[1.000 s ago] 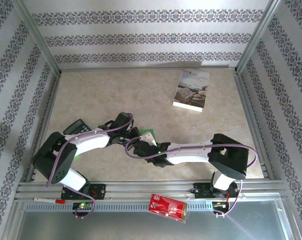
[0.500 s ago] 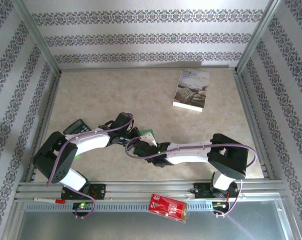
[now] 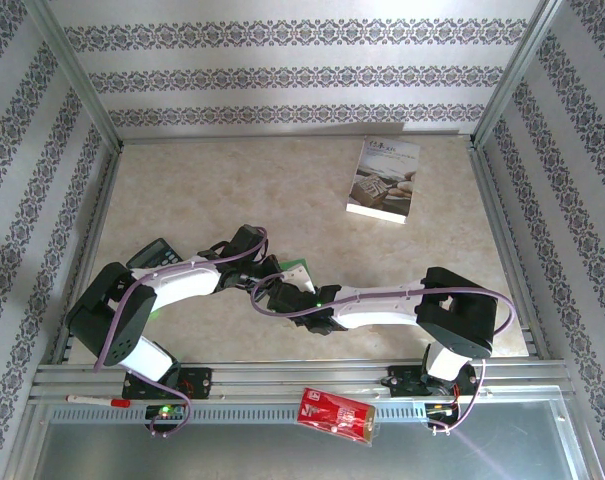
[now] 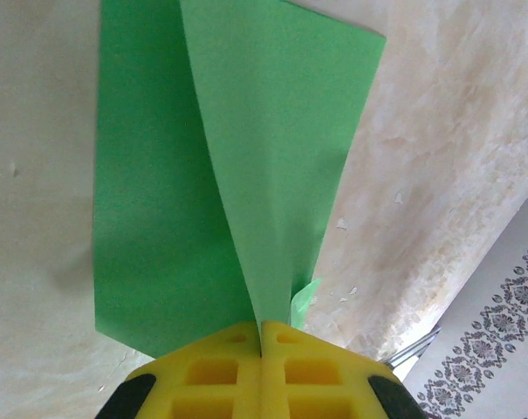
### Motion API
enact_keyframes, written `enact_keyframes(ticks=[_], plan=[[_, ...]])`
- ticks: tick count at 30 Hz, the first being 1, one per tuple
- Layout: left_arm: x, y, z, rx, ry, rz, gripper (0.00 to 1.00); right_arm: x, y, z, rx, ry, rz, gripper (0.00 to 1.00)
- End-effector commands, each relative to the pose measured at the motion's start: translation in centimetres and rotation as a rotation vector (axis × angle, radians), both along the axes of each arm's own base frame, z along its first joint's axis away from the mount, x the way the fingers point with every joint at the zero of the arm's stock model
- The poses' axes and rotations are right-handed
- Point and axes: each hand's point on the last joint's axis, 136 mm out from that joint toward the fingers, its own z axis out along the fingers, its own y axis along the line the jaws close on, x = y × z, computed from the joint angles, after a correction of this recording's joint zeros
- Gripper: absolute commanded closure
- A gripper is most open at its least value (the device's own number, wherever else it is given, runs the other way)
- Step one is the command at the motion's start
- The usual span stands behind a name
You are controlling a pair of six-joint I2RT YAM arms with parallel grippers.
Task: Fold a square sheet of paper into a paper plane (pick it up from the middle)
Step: Fourth fold the wing at the center of the table.
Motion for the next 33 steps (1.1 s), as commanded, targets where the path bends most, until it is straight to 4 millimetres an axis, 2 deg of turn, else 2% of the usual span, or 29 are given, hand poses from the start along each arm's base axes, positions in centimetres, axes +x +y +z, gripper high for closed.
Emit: enact_keyframes(ticks=[1,25,33], plan=[[-0.49,0.61,-0.99,0.015,0.051,0.028,1.0,-0.12,-0.07,0.91,0.002,-0.018,-0.01,0.69],[-0.73,0.69,-1.52,0.016,0.06,0.028,1.0,-0.19,-0.1,1.31,0.014,-0.022,-0.025,0.75],[-0.8,0.79,-1.56,0.018,0.059,0.03,1.0,-0.3,-0.02,1.25,0.021,-0.018,-0.026,0.8]])
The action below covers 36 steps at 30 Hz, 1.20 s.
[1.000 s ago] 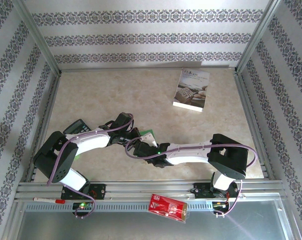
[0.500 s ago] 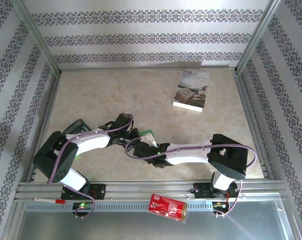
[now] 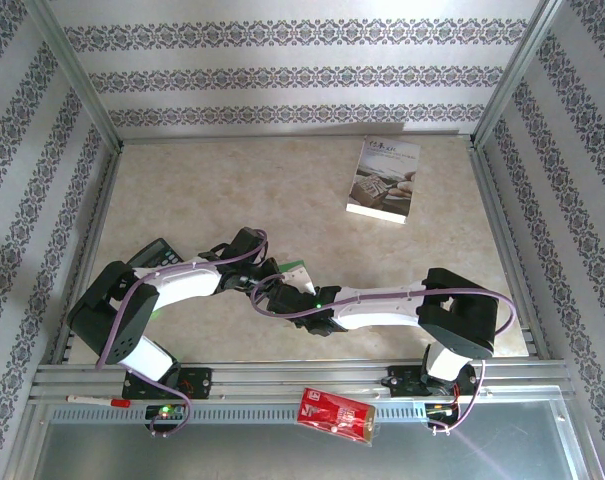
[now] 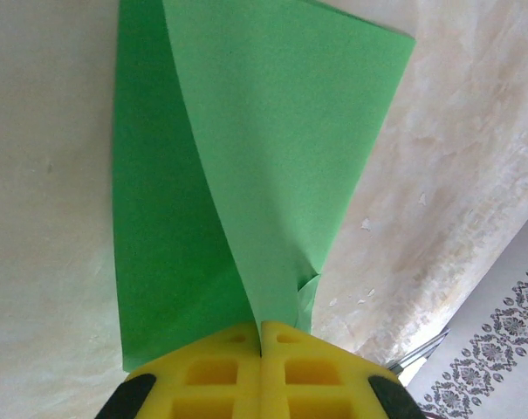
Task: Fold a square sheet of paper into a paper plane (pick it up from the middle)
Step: Fourth fold the wing at the center of the table.
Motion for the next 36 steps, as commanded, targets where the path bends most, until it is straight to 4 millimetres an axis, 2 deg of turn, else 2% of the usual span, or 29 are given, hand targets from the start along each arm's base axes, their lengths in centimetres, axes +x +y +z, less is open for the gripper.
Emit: enact_keyframes(ticks=[1,12,19,23,25,29,36], plan=[[-0.4,0.5,-0.8,0.008,0.041,0.03,1.0,0.0,0.1,1.1,0.017,-0.024,-0.013,0.81],[-0.2,0.5,-0.4,-0.002,0.025,0.035,1.0,-0.2,-0.2,0.3,0.061,-0.004,-0.025,0.96],[0.5,1.0,1.7,0.016,-0.048,0.032,0.84,0.0,-0.3,0.7,0.137,-0.014,-0.004,1.0],[1.0,2.0,3.6,0.041,-0.115,0.043,0.7,-0.1,0.0,0.9,0.265,0.009,0.032,1.0],[1.1,2.5,4.3,0.06,-0.143,0.046,0.67,-0.2,0.2,1.1,0.322,0.024,0.048,1.0],[0.5,2.7,4.5,0.054,-0.148,0.042,0.67,-0.3,0.3,0.9,0.427,0.08,0.041,1.0],[0.0,1.5,3.8,0.014,-0.139,0.018,0.8,-0.4,0.5,0.1,0.556,0.159,-0.02,1.0]])
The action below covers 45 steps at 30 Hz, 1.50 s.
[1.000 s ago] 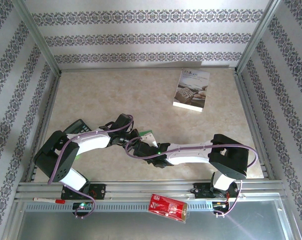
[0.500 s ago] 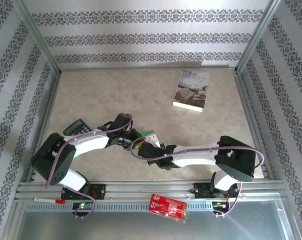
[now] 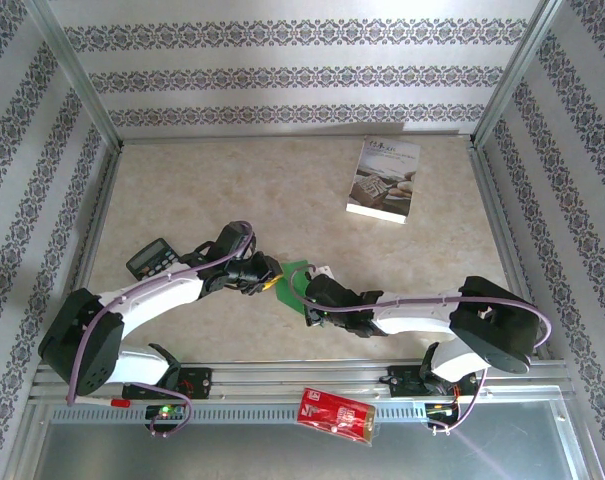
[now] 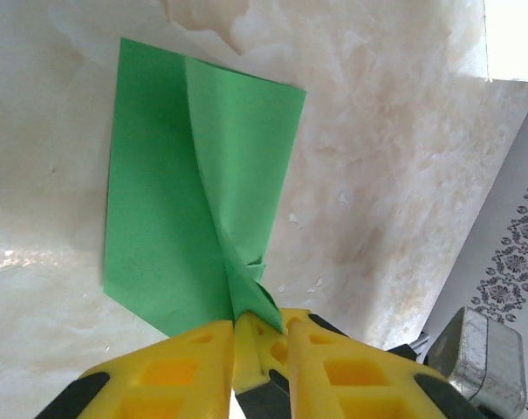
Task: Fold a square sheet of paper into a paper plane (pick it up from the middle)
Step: Fourth fold the wing at the center of the table.
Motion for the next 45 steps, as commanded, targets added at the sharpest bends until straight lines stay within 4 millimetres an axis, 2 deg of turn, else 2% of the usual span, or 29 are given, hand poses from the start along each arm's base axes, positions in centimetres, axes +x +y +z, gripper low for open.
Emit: enact_keyframes(ticks=[1,8,14,18,27,28,29,39,45], plan=[[-0.7,-0.2,-1.0,0.006,0.025,-0.009,0.81,-0.2,1.1,0.4,0.127,0.049,-0.016,1.0],[-0.7,-0.6,-1.5,0.006,0.016,-0.041,0.84,-0.2,0.7,0.6,0.196,0.07,-0.051,1.0],[-1.4,-1.5,-3.0,0.012,0.048,-0.081,0.84,-0.2,0.4,0.0,0.244,0.106,-0.069,1.0],[-1.1,-2.3,-3.5,-0.003,0.053,-0.101,0.84,-0.2,0.2,-0.5,0.283,0.139,-0.091,1.0],[-0.2,-5.6,-3.5,-0.048,0.048,-0.191,0.82,0.1,-0.2,-0.6,0.327,0.171,-0.127,1.0],[0.0,-5.8,-3.4,-0.052,0.046,-0.192,0.82,-0.4,-0.9,-1.5,0.307,0.189,-0.134,1.0],[0.1,-5.9,-3.3,-0.052,0.043,-0.195,0.82,-0.4,-1.0,-1.6,0.306,0.191,-0.135,1.0],[0.7,-7.4,-2.3,-0.102,0.022,-0.227,0.81,-0.2,-1.3,-2.1,0.3,0.21,-0.149,0.99],[0.4,-7.3,-1.5,-0.12,0.014,-0.218,0.81,-0.1,-1.2,-2.2,0.301,0.21,-0.146,0.97]])
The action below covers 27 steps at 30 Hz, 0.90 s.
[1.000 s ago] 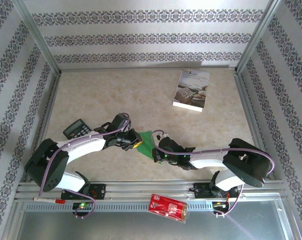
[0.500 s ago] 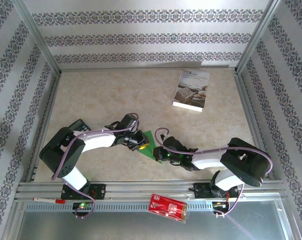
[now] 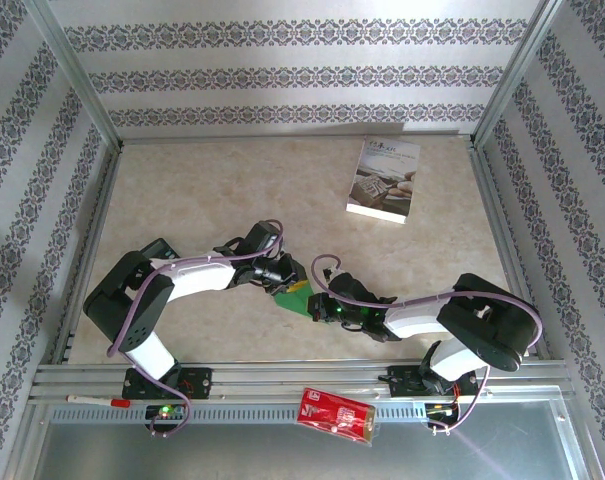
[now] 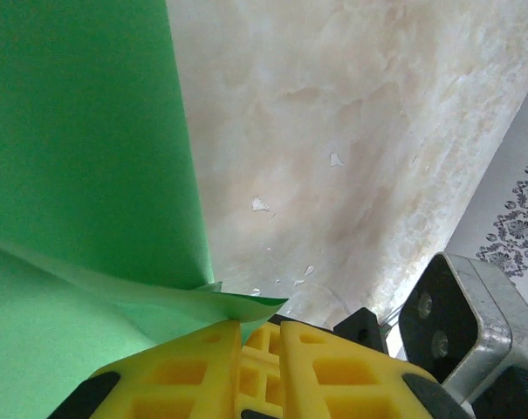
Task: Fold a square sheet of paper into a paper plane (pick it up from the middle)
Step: Fourth fold the wing at the center of the table.
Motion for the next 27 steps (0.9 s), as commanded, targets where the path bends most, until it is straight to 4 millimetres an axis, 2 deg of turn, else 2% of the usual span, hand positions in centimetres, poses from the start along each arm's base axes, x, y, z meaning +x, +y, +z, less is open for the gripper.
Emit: enact_keyframes(ticks=[1,7,9,10,11,15,20,23,27], plan=[[-0.1,-0.9,1.7,-0.046,-0.049,-0.024,0.81,-0.3,-0.5,-1.0,-0.019,0.028,0.0,0.96],[-1.0,-0.1,1.6,-0.03,-0.037,-0.014,0.81,-0.3,-0.3,-0.6,-0.026,0.01,0.03,0.93],[-1.3,0.3,1.7,-0.017,-0.043,-0.019,0.81,-0.5,-0.7,-1.0,-0.046,0.023,0.029,0.95],[-1.4,0.6,1.8,-0.007,-0.05,-0.022,0.82,0.0,0.0,-0.2,-0.033,0.014,0.026,0.96],[-1.6,0.9,1.9,0.004,-0.056,-0.022,0.82,-0.1,0.0,-0.2,-0.041,0.023,0.026,0.96],[-2.6,3.2,1.8,0.061,-0.064,-0.007,0.85,-0.3,-0.4,0.0,-0.066,0.031,0.005,1.0],[-3.3,6.8,0.0,0.13,-0.028,0.067,0.94,-0.1,-0.9,0.8,-0.119,-0.001,-0.021,1.0],[-2.7,7.0,-0.3,0.129,-0.028,0.057,0.95,0.0,-1.0,1.4,-0.131,-0.015,-0.039,1.0],[-1.4,5.7,-0.8,0.121,-0.031,-0.005,0.96,0.1,-1.0,1.8,-0.143,-0.032,-0.057,1.0]])
